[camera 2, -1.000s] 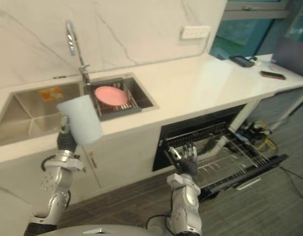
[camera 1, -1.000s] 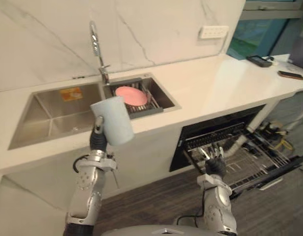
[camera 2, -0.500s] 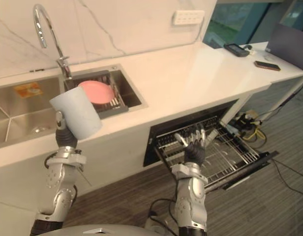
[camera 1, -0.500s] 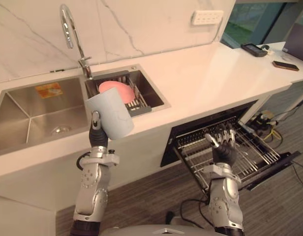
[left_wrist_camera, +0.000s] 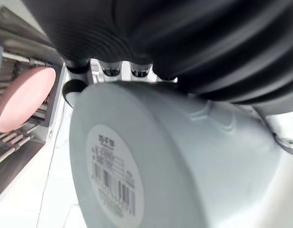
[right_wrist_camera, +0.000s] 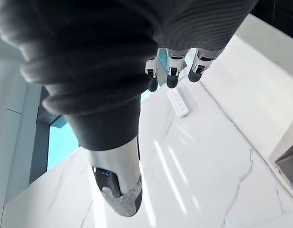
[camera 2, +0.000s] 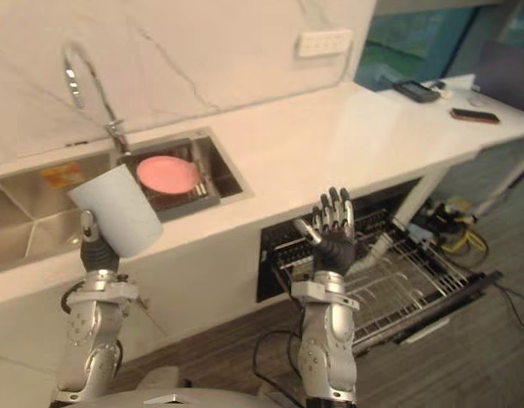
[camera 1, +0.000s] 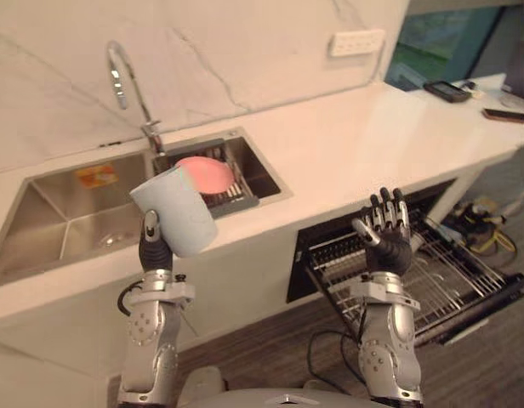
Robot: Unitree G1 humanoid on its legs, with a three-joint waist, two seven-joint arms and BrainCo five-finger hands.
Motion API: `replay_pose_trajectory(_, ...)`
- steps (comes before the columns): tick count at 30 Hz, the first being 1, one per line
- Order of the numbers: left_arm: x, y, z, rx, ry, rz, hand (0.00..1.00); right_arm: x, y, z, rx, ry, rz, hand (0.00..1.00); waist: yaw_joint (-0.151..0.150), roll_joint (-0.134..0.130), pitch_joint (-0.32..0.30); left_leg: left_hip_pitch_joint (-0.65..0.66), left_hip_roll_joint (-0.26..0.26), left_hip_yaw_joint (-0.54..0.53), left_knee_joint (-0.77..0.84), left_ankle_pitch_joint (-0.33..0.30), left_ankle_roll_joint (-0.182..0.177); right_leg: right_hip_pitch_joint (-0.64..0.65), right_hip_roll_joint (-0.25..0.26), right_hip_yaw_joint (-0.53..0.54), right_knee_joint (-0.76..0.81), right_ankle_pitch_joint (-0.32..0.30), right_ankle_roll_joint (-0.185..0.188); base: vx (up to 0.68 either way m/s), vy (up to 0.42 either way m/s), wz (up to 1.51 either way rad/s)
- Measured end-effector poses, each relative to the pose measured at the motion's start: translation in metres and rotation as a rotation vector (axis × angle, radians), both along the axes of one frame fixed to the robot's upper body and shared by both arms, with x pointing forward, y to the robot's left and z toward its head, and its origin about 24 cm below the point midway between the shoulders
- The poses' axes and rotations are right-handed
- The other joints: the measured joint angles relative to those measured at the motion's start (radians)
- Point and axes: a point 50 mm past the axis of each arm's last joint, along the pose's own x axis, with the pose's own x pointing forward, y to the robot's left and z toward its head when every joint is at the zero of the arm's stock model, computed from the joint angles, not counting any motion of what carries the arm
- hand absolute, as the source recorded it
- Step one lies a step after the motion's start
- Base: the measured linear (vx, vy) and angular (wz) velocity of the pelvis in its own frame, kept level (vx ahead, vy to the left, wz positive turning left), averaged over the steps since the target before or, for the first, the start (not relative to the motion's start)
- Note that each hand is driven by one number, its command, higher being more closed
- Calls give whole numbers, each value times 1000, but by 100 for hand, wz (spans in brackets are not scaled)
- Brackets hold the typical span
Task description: Walk over to the sink, pick up the cup, carry it to the dishwasher, place the cup inside the dishwasher, then close the dishwasher door
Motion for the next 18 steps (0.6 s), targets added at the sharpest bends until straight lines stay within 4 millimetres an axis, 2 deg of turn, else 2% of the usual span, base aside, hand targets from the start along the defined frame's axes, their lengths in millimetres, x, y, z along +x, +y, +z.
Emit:
replay_pose_trajectory(1,0,0,0,5,-2,-2,100,0,4,1,2,-2,17,0,-4,-9,-6,11,-6,26,-19,10,6,-2,-3,19,-11,15,10,116,119,-78)
replay_pose_trajectory(3,3,0,5,17,-22,-19,100,0,10,6,-1,-24,44,0,-19,-30,-11,29,-35,61,-65,34,8,-20,-39,43,-5,19,26,163,144,-30)
replay_pose_trajectory(7,4,-3,7,9,-29,-26,100,-1,15,11,-3,-47,69,0,-23,-30,-16,79,-73,84,-122,46,15,-20,-77,51,10,-4,58,115,67,-5)
replay_pose_trajectory(11,4,-7,6,-20,-23,-18,100,1,17,9,-9,-21,98,0,-22,-29,-18,102,-76,94,-154,50,10,-22,-76,57,0,-9,60,90,-12,-5)
replay_pose_trajectory(16,12,-24,4,-11,-9,-51,100,2,23,5,44,-22,227,0,-40,-46,-63,102,-76,114,-185,52,7,-33,-68,78,-51,12,63,60,0,-16)
replay_pose_trajectory(18,18,-35,9,22,-28,-72,100,3,28,3,75,-26,317,0,-49,-59,-71,103,-76,122,-187,54,9,-21,-61,85,-94,34,66,38,14,-17)
